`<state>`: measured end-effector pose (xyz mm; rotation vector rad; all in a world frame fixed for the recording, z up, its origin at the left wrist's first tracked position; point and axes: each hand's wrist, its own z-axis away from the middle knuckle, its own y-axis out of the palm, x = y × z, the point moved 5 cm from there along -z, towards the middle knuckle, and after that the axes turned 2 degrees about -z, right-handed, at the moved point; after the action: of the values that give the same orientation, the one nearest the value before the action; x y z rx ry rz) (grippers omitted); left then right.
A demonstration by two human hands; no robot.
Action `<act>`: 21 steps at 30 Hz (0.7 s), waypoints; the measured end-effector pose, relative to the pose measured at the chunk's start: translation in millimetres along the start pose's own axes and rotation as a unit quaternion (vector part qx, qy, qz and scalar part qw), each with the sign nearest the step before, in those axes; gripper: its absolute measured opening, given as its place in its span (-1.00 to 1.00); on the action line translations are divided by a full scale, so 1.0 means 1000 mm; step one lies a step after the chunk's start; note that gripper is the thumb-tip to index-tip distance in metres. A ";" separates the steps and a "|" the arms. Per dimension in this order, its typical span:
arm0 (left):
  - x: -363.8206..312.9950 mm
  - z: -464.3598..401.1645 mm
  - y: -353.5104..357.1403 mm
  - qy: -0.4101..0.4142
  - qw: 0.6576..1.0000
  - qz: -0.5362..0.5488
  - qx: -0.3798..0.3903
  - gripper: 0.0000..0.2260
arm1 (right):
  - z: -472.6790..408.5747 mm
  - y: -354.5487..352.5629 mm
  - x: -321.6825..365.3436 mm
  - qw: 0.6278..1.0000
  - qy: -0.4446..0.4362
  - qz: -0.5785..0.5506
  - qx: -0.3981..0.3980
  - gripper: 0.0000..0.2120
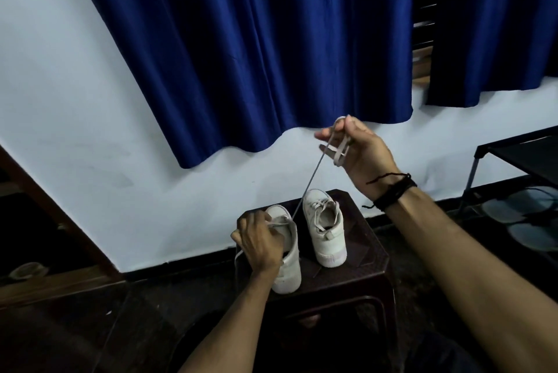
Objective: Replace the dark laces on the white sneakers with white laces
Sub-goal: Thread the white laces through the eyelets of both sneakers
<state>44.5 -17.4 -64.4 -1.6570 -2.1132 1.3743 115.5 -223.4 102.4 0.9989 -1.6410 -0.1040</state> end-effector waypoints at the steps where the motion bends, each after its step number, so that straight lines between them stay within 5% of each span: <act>1: 0.000 0.004 -0.001 -0.003 1.000 0.014 -0.005 -0.64 | 0.003 0.011 0.007 0.999 0.001 -0.034 0.023 -0.78; 5: 0.004 0.011 -0.009 -0.050 0.999 0.000 -0.001 -0.66 | 0.000 0.048 0.047 0.993 -0.065 -0.055 0.078 -0.77; 9: -0.001 0.014 -0.009 -0.067 0.997 0.035 0.033 -0.70 | -0.006 0.047 0.028 0.990 -0.063 0.117 0.044 -0.80; 14: -0.026 0.013 -0.010 0.046 0.987 0.141 0.056 -0.76 | 0.011 0.042 -0.007 0.970 0.005 0.237 0.062 -0.77; 18: -0.074 0.003 -0.021 0.036 0.877 0.387 0.284 -0.49 | 0.013 0.052 -0.009 0.968 0.011 0.240 0.077 -0.79; 21: -0.096 -0.019 -0.054 -0.055 0.781 0.548 0.296 -0.66 | 0.006 0.053 -0.014 0.948 0.054 0.307 0.070 -0.64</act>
<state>54.5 -84.5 24.3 -2.5363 -0.3782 2.0692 80.7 -182.9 118.5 0.5443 -1.8035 0.4842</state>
